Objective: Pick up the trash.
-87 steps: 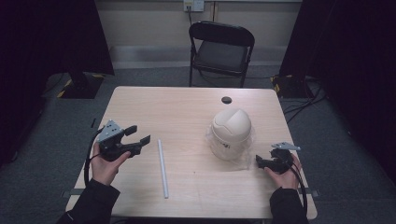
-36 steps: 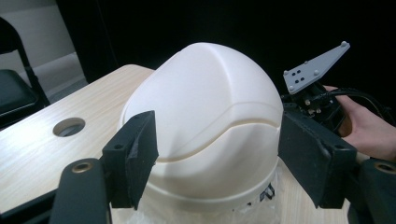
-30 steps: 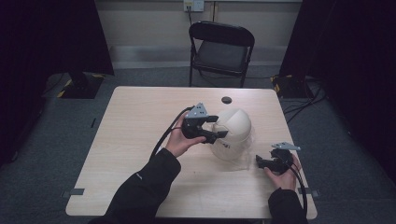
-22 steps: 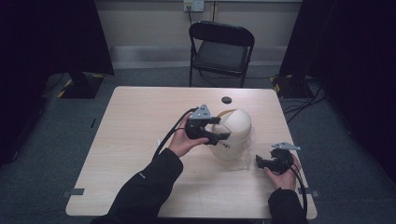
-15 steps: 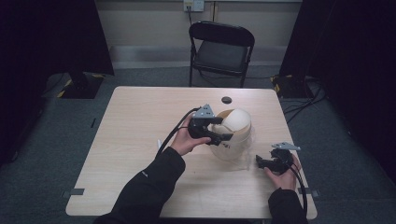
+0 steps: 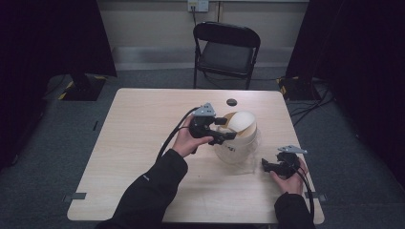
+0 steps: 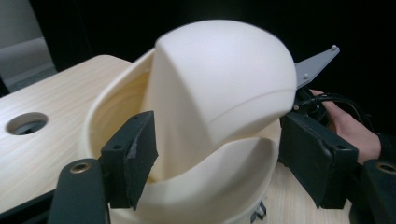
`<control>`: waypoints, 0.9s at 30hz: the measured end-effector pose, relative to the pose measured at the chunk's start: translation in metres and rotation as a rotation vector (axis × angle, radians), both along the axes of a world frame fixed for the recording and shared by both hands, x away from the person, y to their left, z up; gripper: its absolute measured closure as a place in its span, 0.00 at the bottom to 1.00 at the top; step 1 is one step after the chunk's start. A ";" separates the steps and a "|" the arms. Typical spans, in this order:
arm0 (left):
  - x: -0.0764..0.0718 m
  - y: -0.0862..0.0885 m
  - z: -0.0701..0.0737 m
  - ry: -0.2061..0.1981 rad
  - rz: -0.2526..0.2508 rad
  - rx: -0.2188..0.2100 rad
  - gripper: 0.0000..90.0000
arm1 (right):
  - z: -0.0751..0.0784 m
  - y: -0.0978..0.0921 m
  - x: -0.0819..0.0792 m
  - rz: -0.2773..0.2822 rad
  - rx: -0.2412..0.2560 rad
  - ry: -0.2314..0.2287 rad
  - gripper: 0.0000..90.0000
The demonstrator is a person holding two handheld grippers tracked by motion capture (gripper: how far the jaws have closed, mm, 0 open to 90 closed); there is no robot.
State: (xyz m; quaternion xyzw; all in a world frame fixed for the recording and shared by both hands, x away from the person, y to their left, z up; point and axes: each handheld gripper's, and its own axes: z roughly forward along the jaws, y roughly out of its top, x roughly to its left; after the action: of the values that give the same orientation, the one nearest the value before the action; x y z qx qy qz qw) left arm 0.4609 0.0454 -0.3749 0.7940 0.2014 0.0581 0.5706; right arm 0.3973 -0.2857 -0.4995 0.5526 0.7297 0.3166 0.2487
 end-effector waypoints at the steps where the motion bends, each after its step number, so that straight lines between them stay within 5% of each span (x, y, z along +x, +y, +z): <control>1: -0.002 0.006 0.002 -0.004 0.011 -0.001 0.32 | 0.000 0.000 0.000 0.000 0.000 0.000 0.15; 9: -0.027 0.073 0.006 -0.018 0.156 0.025 0.34 | 0.000 0.000 0.000 0.000 0.000 0.000 0.15; 16: -0.058 0.126 -0.008 -0.014 0.268 0.066 0.38 | 0.000 0.000 0.000 -0.001 0.000 0.000 0.15; 22: -0.083 0.148 -0.031 0.006 0.382 0.147 0.39 | 0.000 0.000 0.000 -0.004 0.001 -0.002 0.15; 27: -0.095 0.155 -0.057 0.068 0.472 0.188 0.42 | 0.000 0.000 0.000 -0.004 0.001 -0.002 0.15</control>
State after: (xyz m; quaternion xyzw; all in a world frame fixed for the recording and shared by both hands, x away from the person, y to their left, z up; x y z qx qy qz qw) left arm 0.3663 0.2004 -0.4317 0.7760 0.3939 0.1812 0.4580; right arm 0.3970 -0.2854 -0.4997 0.5538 0.7284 0.3168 0.2497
